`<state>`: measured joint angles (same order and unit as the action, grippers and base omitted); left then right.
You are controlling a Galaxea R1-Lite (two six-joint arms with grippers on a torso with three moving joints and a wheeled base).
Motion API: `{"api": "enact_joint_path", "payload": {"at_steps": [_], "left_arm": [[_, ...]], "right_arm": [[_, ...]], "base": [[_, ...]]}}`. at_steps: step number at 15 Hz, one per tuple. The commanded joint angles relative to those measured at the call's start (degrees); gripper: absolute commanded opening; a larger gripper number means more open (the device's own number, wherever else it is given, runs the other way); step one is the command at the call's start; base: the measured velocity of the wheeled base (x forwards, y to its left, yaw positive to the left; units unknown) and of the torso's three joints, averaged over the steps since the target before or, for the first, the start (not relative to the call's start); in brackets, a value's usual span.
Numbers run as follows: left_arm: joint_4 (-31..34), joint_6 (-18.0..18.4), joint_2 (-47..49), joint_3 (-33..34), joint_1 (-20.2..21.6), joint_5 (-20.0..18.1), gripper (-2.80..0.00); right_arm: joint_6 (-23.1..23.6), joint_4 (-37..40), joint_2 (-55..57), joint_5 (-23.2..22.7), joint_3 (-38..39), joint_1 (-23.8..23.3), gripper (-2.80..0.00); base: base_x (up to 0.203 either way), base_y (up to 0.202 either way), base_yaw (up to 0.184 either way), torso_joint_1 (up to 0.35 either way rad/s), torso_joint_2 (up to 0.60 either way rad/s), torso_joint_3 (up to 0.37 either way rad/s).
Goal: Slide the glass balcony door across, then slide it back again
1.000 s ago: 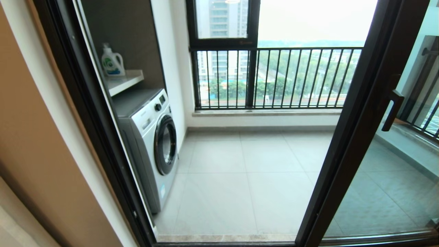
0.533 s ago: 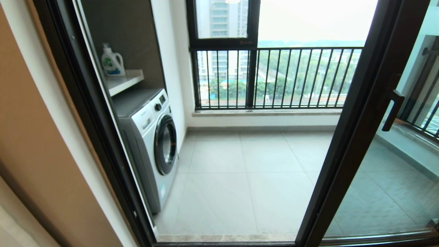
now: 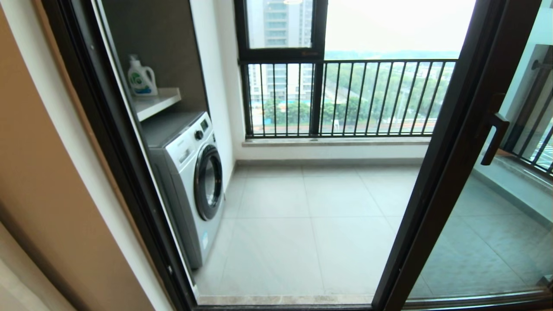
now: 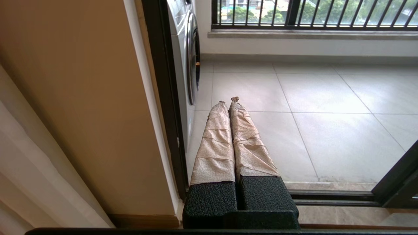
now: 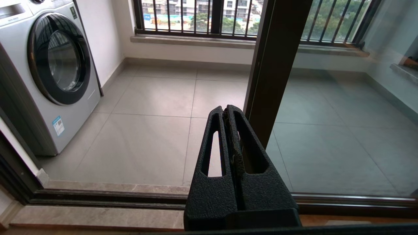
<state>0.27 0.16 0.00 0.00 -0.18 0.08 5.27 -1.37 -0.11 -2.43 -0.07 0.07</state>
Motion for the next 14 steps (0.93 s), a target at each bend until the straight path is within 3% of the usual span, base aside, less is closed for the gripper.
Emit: {"api": "enact_joint_path", "payload": {"at_steps": [1, 14], "left_arm": [[0.00, 0.02, 0.09, 0.00, 0.01, 0.01, -2.80], [0.00, 0.02, 0.09, 0.00, 0.01, 0.01, -2.80]], "right_arm": [[0.09, 0.00, 0.11, -0.04, 0.78, 0.01, -2.80], [-2.41, -0.13, 0.11, 1.63, 0.78, -0.07, -2.80]], "base": [[0.000, 0.000, 0.000, 0.000, 0.00, 0.000], [0.000, 0.000, 0.000, 0.000, 0.00, 0.000]]}}
